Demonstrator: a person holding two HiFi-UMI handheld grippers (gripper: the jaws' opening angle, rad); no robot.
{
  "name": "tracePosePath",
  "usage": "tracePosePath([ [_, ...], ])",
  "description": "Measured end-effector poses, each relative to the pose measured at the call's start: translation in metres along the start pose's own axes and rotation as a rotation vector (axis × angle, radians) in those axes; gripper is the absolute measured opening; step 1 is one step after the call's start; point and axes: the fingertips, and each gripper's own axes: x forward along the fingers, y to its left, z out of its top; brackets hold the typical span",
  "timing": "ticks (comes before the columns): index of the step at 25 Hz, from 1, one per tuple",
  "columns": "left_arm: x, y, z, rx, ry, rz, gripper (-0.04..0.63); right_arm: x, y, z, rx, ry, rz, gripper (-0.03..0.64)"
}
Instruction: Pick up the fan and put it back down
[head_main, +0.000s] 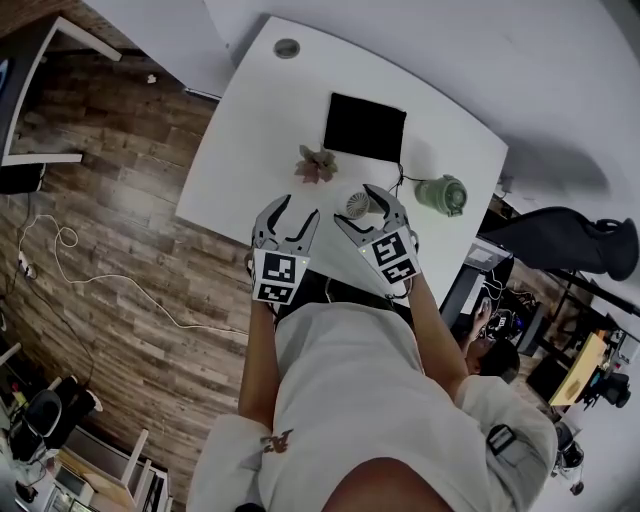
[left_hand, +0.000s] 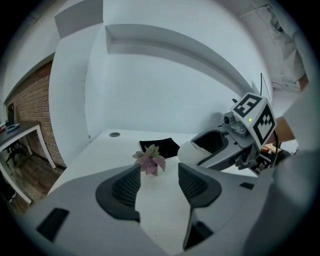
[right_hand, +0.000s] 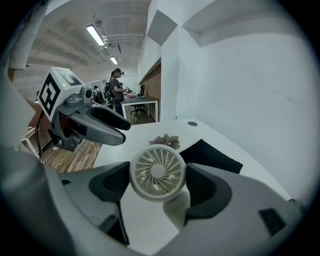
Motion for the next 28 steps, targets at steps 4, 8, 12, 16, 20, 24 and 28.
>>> tracePosePath([
  [4,0.009,0.003,-0.011,-0.005,0.030,-0.012,0.233,0.010,0.000,-0.007,0.001,0.027,0.012,0.357],
  [8,0.017,0.005,-0.025,-0.020,0.062,-0.022,0.233,0.019,0.001,-0.015,0.004,0.055,0.023,0.357],
  [12,0.021,0.007,-0.031,-0.026,0.078,-0.029,0.233,0.027,0.001,-0.025,-0.004,0.091,0.030,0.357],
  [16,0.023,0.008,-0.035,-0.030,0.091,-0.034,0.233,0.033,0.003,-0.030,-0.014,0.114,0.033,0.357],
  [20,0.025,0.009,-0.039,-0.031,0.098,-0.037,0.233,0.038,0.007,-0.035,-0.026,0.147,0.045,0.357],
  [24,0.026,0.010,-0.044,-0.038,0.111,-0.037,0.233,0.043,0.010,-0.042,-0.043,0.172,0.056,0.357],
  [28,0.025,0.010,-0.048,-0.045,0.117,-0.035,0.235,0.047,0.011,-0.047,-0.061,0.190,0.062,0.357],
])
